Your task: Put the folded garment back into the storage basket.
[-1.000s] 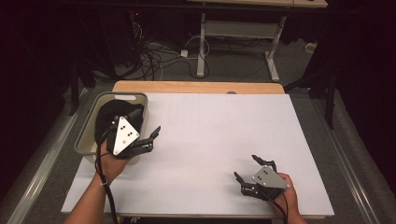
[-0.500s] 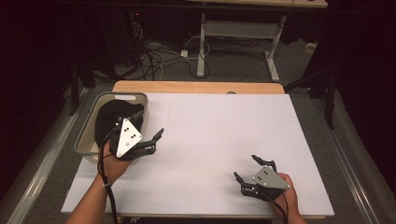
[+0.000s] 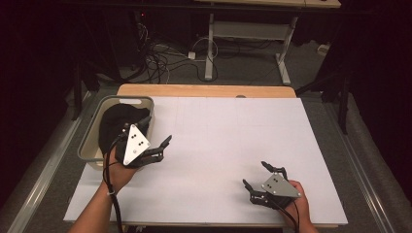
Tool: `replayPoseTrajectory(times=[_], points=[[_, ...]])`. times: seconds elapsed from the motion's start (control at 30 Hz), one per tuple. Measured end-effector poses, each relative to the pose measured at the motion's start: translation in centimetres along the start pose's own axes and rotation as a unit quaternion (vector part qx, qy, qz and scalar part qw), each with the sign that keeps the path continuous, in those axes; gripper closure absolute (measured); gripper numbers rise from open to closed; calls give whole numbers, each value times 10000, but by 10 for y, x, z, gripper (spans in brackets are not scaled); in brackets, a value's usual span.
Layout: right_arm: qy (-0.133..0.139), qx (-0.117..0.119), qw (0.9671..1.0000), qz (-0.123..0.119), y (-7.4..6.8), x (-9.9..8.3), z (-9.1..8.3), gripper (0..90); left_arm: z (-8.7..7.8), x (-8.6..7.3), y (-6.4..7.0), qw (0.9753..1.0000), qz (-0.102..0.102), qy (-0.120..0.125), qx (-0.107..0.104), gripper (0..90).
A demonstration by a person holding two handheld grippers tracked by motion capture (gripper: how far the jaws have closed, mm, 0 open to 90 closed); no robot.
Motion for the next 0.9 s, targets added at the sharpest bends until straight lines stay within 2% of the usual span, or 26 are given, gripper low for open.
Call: replayPoseTrajectory(times=[0.03, 0.5, 0.63, 0.73, 0.9], points=[[4, 7, 10000, 0, 0, 0, 0, 185, 0, 1, 0, 10000, 63, 9, 19, 214], [79, -73, 9999, 39, 1, 3, -2, 176, 7, -1, 11, 9999, 84, -68, -133, 213], [96, -83, 9999, 81, 1, 4, -2, 173, 11, -4, 16, 9994, 194, -182, -214, 211], [95, -82, 9999, 88, 0, 4, -2, 173, 14, -5, 19, 9993, 110, -165, -314, 187], [112, -62, 9999, 53, -2, 6, -2, 173, 20, -6, 23, 9990, 149, -197, -376, 187]])
Point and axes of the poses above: each handheld gripper's, and its own axes: z roughly forward along the jaws, x roughly out of its top, y roughly to its right, the point moved 8 cm from there along z, roughly forward along the jaws, and after that the axes turned 14 degrees about -x, right-handed, at the moved point
